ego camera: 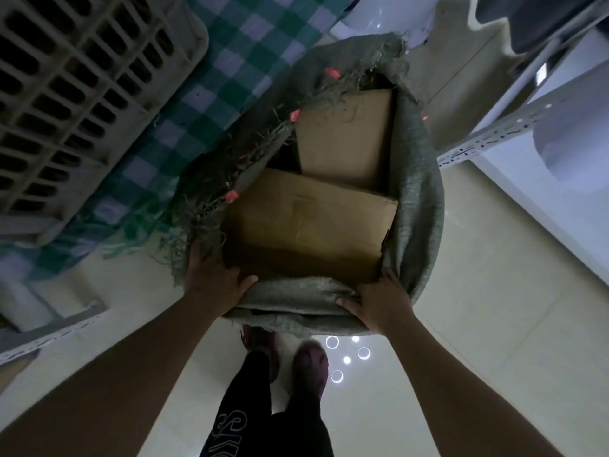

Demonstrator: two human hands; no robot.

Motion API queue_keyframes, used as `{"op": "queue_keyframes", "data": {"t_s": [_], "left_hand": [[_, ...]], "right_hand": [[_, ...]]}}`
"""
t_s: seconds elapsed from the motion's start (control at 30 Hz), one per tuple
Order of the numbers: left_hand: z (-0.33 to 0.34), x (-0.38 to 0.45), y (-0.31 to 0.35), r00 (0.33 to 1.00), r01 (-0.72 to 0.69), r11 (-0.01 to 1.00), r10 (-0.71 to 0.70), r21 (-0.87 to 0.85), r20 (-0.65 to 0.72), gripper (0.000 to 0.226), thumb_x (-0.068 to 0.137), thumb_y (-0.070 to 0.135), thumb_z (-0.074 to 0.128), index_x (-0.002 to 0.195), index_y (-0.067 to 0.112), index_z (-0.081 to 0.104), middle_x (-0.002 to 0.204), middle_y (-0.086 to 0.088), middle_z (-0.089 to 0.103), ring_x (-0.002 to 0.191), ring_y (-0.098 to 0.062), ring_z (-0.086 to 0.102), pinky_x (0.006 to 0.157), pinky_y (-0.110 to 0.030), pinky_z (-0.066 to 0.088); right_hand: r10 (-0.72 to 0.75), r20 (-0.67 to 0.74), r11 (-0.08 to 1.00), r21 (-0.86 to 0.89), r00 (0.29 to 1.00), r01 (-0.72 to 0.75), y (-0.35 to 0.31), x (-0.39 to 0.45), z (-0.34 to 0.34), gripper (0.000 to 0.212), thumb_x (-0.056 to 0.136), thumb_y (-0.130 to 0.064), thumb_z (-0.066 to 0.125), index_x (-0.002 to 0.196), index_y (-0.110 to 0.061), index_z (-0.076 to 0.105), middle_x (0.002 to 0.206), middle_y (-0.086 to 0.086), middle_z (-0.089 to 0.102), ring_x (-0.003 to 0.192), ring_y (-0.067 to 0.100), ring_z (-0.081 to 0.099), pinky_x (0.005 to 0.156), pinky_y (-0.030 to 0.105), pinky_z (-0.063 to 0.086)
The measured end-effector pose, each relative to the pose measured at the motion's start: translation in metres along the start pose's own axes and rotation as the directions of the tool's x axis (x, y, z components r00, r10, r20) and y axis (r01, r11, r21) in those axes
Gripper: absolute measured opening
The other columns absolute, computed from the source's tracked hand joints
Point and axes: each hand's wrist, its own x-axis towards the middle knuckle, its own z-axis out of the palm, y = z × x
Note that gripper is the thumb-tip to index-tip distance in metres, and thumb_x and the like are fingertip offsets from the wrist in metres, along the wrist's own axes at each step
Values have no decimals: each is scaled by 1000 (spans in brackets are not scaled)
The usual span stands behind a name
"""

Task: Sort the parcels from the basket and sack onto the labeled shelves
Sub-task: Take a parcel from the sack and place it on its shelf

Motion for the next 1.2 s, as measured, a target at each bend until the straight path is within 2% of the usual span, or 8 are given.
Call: {"op": "queue_keyframes", "data": {"t_s": [0.2,0.37,0.47,0.53,0.63,0.8,1.0,1.2], "left_hand": [[66,-44,22,999,39,987,-33,-153,42,64,95,62,10,106,34,66,115,3,63,121,-20,49,113,-52,7],[94,-58,43,995,83,967,-67,-242,76,59,98,58,15,93,26,64,80,1,61,92,-20,61,92,-39,32],[104,-55,45,994,91,978,-79,-186,74,48,101,52,17,84,27,55,84,-1,64,93,-21,60,90,-39,33],[107,-54,46,999,51,991,-50,-123,10,40,101,48,20,81,29,49,90,2,64,98,-22,58,90,-38,33],[105,-51,47,999,6,999,-9,-47,-49,37,100,45,27,86,29,57,94,4,64,99,-22,56,90,-38,31],[102,-46,46,1000,6,1000,-6,0,-17,33,99,45,30,93,27,56,94,3,64,99,-22,57,91,-39,31],[100,-41,50,999,4,998,-6,-63,-36,37,100,47,27,104,24,56,98,1,63,98,-23,58,90,-39,33],[103,-36,56,1000,27,979,-27,-203,0,42,101,48,24,114,20,54,109,-4,60,102,-24,58,88,-39,38]], "right_hand": [[4,13,998,-57,1000,-3,-2,-36,48,61,95,-68,22,106,-22,61,108,4,65,118,21,52,119,39,9],[32,165,987,150,986,-57,5,-41,79,53,97,-63,29,103,-21,61,98,3,66,102,21,61,103,36,41],[98,-68,890,452,993,-56,2,-39,90,33,101,-43,40,101,-16,59,99,3,60,96,22,60,86,34,49],[266,-320,850,524,910,-64,-6,-35,86,26,99,-33,48,114,-12,55,118,9,52,110,26,52,89,38,48],[296,-533,905,421,793,-55,-14,-17,57,56,93,-26,58,142,-7,38,147,23,33,134,42,33,110,51,34],[227,-298,972,132,927,-196,-5,30,5,95,94,-34,55,154,-19,-17,163,9,-13,150,29,-12,121,49,-2],[198,-238,980,82,951,-184,-9,31,3,91,85,-60,60,149,-12,16,157,14,19,149,33,4,121,53,2],[148,-129,986,90,981,-137,1,15,18,101,74,-70,65,143,-14,18,145,12,39,139,34,33,119,58,6]]}}
